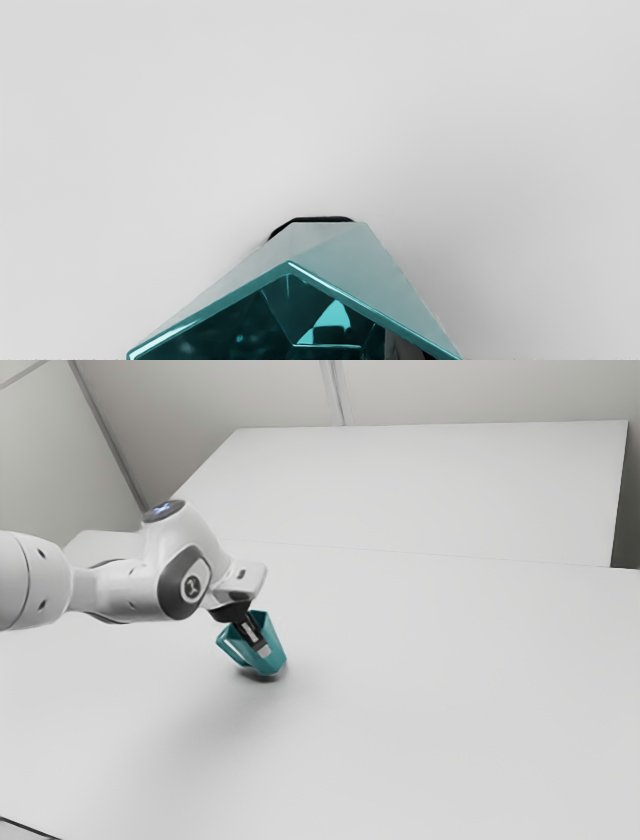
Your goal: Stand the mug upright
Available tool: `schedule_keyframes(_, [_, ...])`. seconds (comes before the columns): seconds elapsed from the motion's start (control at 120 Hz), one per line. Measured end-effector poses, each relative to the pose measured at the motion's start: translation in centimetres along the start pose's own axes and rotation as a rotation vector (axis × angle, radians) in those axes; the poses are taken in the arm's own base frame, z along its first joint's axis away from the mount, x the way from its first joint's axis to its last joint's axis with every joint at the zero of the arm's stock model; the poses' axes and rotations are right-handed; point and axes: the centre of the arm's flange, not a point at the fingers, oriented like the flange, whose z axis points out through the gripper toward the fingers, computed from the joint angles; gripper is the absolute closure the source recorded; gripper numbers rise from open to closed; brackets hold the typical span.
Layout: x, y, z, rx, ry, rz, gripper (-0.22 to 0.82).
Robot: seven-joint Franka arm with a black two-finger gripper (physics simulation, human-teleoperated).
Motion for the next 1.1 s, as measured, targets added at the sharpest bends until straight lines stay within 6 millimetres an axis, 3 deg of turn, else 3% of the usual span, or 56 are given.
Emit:
schedule_keyframes(0.167, [0.0,0.1,0.4,0.048,-0.05,0.017,0.79])
schedule_keyframes(0.45, [-1.3,-1.6,1.1,0.061,-0.075,-0.08,0.79])
schedule_keyframes(0.667, [-0.6,-0.5,1.8,0.056,-0.081,-0.1,0.79])
schedule_keyframes(0.883, [-0.7,-0.7,1.7,0.054,-0.08,-0.133,0.33])
schedule_keyframes(1.1, [-0.6,-0.7,-0.3,0.075,-0.055,-0.149,0.12])
